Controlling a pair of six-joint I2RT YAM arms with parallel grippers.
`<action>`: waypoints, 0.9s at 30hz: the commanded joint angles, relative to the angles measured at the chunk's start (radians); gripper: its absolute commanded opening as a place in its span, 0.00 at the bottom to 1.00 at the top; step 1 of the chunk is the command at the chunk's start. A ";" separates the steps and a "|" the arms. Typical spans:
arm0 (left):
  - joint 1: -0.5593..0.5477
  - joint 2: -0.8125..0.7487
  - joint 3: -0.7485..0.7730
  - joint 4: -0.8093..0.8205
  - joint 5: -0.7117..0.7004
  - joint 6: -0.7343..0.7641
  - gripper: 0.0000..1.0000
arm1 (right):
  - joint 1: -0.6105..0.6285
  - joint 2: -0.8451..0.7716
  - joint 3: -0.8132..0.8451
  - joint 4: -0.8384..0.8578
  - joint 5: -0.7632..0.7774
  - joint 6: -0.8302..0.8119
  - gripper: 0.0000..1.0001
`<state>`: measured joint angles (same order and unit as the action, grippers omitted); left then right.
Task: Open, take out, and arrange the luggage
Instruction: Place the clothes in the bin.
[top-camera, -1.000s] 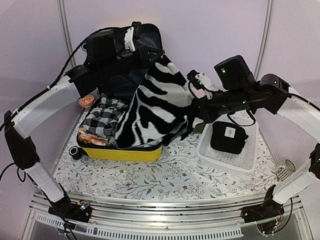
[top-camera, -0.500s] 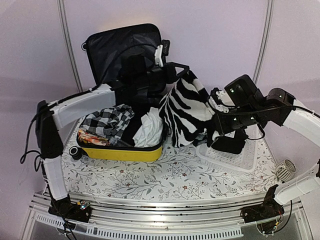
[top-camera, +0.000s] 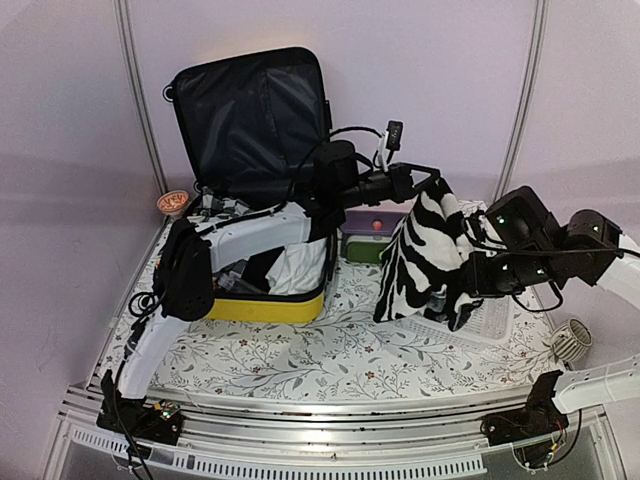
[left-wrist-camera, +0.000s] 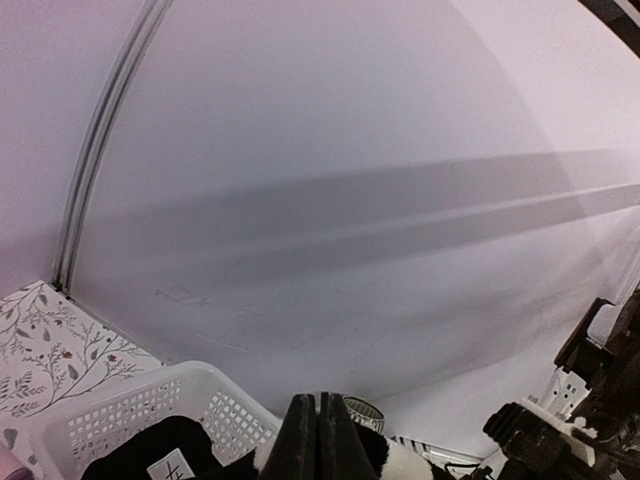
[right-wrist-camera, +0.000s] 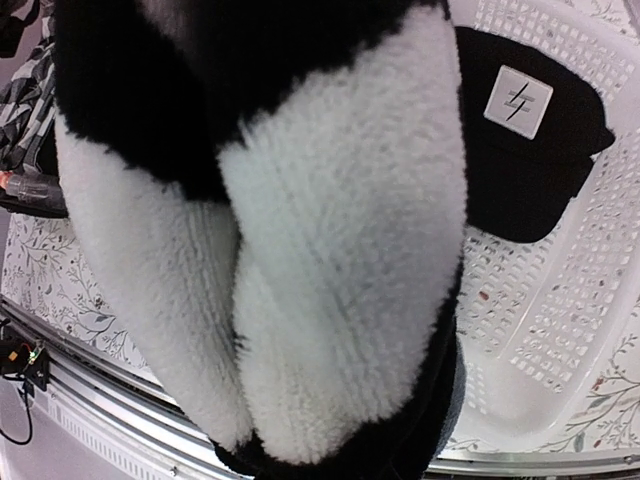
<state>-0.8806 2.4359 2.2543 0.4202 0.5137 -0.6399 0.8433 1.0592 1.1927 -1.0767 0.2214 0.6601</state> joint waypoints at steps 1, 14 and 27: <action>-0.012 0.050 0.074 0.107 0.028 -0.038 0.00 | -0.005 -0.034 -0.119 0.226 -0.166 0.062 0.02; 0.050 -0.124 -0.014 0.081 -0.072 0.106 0.00 | -0.015 0.063 -0.098 0.624 -0.270 -0.024 0.01; 0.008 0.125 0.206 0.132 -0.091 0.027 0.00 | -0.312 -0.185 -0.489 0.685 -0.440 0.173 0.01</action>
<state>-0.8555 2.4596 2.4256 0.4828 0.4564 -0.5709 0.5995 0.9291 0.8272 -0.3698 -0.1307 0.7494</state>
